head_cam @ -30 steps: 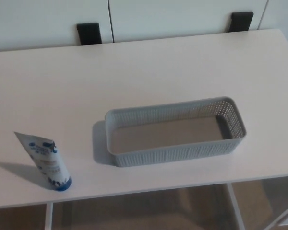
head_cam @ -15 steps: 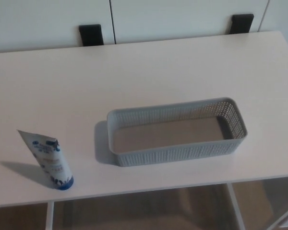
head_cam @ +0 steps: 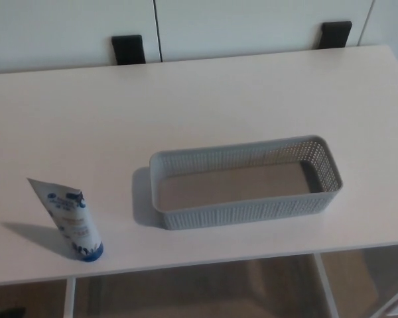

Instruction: The robot walks towards a table in front, picks a shampoo with left hand and puts it in a small grey container

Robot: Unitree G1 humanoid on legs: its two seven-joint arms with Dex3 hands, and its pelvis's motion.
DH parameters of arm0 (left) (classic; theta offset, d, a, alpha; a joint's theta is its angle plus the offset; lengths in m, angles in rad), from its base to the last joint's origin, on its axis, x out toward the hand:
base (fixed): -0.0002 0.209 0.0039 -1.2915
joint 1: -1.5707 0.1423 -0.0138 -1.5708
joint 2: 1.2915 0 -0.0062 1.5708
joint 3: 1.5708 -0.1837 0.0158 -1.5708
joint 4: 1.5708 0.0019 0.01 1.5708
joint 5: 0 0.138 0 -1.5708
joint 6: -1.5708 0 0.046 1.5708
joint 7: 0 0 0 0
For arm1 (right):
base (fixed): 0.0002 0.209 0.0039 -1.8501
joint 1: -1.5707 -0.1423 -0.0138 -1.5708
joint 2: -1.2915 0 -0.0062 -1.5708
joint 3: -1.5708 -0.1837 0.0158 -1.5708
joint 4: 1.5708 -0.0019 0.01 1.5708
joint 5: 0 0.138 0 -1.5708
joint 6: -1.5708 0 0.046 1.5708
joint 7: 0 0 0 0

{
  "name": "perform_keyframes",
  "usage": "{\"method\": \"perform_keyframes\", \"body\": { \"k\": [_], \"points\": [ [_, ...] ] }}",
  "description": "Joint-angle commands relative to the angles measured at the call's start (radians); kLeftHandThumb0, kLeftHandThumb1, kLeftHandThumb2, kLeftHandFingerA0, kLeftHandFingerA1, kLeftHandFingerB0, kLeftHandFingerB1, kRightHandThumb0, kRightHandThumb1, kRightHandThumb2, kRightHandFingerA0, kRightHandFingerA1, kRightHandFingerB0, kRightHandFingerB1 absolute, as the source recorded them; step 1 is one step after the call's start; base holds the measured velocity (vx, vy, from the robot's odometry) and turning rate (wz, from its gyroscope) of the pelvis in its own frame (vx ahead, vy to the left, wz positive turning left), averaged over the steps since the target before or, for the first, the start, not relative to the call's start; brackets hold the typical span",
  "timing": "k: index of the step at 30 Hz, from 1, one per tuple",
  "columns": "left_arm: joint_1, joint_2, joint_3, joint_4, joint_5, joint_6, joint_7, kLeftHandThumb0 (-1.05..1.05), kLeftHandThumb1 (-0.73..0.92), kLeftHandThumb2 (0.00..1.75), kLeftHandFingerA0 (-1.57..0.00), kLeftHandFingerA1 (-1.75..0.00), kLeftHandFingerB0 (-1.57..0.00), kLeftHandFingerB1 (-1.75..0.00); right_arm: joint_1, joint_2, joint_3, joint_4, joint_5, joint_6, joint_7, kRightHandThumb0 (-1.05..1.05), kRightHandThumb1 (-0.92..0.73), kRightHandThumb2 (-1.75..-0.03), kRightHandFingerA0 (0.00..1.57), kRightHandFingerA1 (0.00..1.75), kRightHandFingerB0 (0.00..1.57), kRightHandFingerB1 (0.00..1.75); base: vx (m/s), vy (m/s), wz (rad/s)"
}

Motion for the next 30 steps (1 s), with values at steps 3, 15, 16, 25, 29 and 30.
{"method": "perform_keyframes", "body": {
  "k": [3,15,16,25,29,30],
  "points": [
    [0.073,0.033,0.193,-0.432,-0.405,-0.089,-0.117,-0.50,0.47,0.55,-0.43,-0.38,-0.29,-0.31,-0.012,-0.024,-0.025,0.018,0.027,0.035,0.015,-0.31,-0.69,-0.60,0.64,0.45,0.46,0.37,0.00,0.000,0.00],
    [-0.274,-0.126,0.100,-0.241,-0.259,0.049,0.013,-0.46,0.38,0.70,-0.21,-0.60,-0.03,-0.53,-0.002,-0.027,-0.032,0.009,0.022,0.023,0.024,-0.35,-0.70,-0.60,0.65,0.47,0.47,0.37,0.00,0.000,0.01],
    [-0.291,-0.131,0.097,-0.228,-0.250,0.065,0.016,-0.44,0.37,0.69,-0.19,-0.61,-0.02,-0.54,0.000,-0.026,-0.031,0.003,0.021,0.021,0.022,-0.35,-0.70,-0.61,0.65,0.47,0.47,0.38,0.00,0.000,0.00],
    [-0.408,-0.136,0.053,-0.085,-0.199,0.177,0.007,-0.58,0.37,0.74,0.00,-0.59,0.00,-0.32,-0.019,-0.027,-0.045,0.026,0.024,0.031,0.026,-0.33,-0.70,-0.60,0.63,0.46,0.47,0.37,0.00,0.000,0.00],
    [-0.424,-0.156,0.057,-0.034,-0.198,0.162,0.007,-0.53,0.33,0.71,0.00,-0.54,0.00,-0.33,-0.008,-0.039,-0.047,-0.006,0.027,0.022,0.028,-0.32,-0.70,-0.60,0.63,0.46,0.45,0.37,0.00,0.000,0.00],
    [-0.424,-0.160,0.058,-0.027,-0.196,0.157,0.007,-0.53,0.33,0.71,0.00,-0.54,0.00,-0.33,-0.002,-0.042,-0.047,-0.017,0.027,0.021,0.028,-0.32,-0.70,-0.60,0.63,0.46,0.45,0.37,0.00,0.000,0.00]
  ]
}}
